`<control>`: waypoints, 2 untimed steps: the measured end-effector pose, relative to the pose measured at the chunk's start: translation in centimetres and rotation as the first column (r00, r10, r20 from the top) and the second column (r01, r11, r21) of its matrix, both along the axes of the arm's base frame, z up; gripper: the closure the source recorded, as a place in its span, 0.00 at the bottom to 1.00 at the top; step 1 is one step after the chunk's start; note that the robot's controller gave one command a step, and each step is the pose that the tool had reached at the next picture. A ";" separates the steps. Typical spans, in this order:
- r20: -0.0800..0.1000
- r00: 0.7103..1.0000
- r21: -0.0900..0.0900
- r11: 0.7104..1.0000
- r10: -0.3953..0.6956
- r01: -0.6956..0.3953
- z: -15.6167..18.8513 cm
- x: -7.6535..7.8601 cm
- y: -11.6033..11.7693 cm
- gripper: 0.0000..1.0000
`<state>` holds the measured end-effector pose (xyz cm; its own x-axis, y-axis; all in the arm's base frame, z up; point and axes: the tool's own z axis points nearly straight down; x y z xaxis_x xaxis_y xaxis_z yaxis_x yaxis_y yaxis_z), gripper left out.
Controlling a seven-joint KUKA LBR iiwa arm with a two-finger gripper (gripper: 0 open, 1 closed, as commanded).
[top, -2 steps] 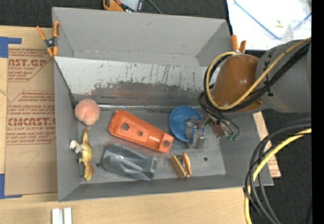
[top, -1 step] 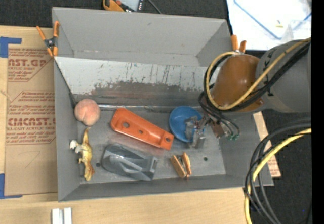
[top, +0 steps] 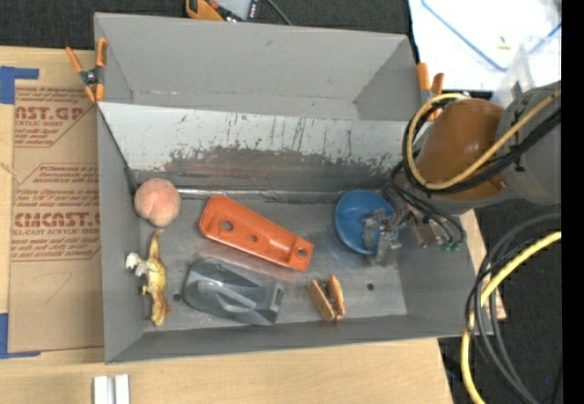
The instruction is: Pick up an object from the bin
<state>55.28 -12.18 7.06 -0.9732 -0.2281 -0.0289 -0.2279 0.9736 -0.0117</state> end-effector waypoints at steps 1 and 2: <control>0.000 1.000 0.000 1.000 0.000 0.000 0.0 0.0 0.0 1.00; 0.009 1.000 -0.003 1.000 0.017 -0.017 10.8 -1.3 -0.8 1.00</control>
Offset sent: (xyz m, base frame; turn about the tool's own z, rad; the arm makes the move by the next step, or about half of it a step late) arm -0.0144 -0.0083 0.1030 -0.0181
